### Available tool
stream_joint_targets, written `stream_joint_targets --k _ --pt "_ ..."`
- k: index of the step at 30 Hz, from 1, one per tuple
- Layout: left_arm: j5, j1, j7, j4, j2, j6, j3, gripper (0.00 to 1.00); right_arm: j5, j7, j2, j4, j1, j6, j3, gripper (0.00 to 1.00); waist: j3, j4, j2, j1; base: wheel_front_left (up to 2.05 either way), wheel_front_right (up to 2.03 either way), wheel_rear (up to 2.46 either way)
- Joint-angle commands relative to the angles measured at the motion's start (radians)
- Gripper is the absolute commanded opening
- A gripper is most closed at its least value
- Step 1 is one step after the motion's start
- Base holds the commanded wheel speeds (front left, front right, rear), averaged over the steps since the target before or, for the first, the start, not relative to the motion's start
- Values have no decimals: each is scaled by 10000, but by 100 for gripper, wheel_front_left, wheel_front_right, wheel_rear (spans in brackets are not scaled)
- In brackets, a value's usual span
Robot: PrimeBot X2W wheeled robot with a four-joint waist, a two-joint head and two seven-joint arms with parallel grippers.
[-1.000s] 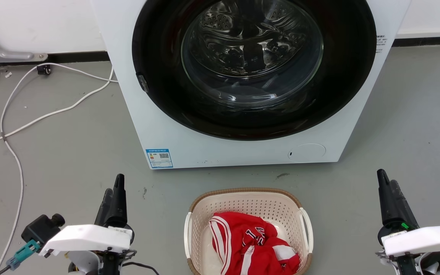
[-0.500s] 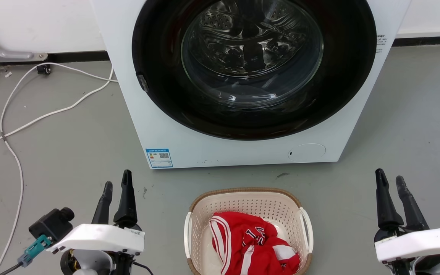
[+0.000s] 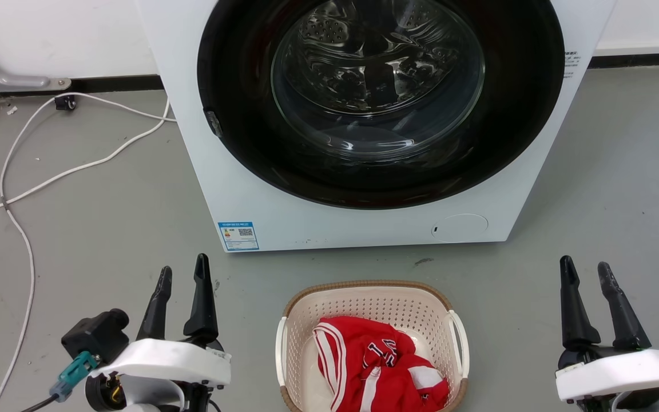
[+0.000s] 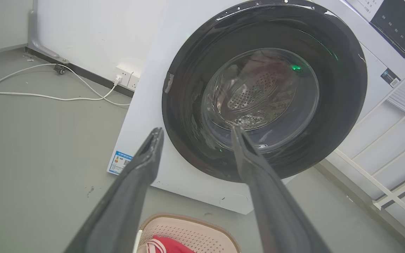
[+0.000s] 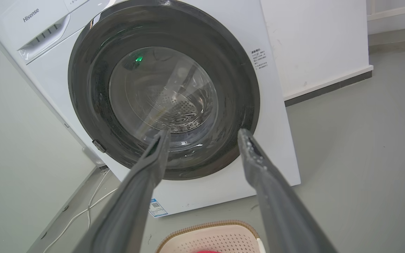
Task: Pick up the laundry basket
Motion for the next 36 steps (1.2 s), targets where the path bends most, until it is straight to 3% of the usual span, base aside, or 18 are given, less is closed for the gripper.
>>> stream_joint_targets --k 1,36 --pt "201 19 -76 -144 36 12 -26 100 -214 -82 -39 -156 19 -2 9 100 1 -1 0 0 0 0 0" --pt "3436 259 -869 180 44 497 -451 100 -3061 -891 -49 -389 427 -3 -57 100 -8 -42 0 0 0 0 0"
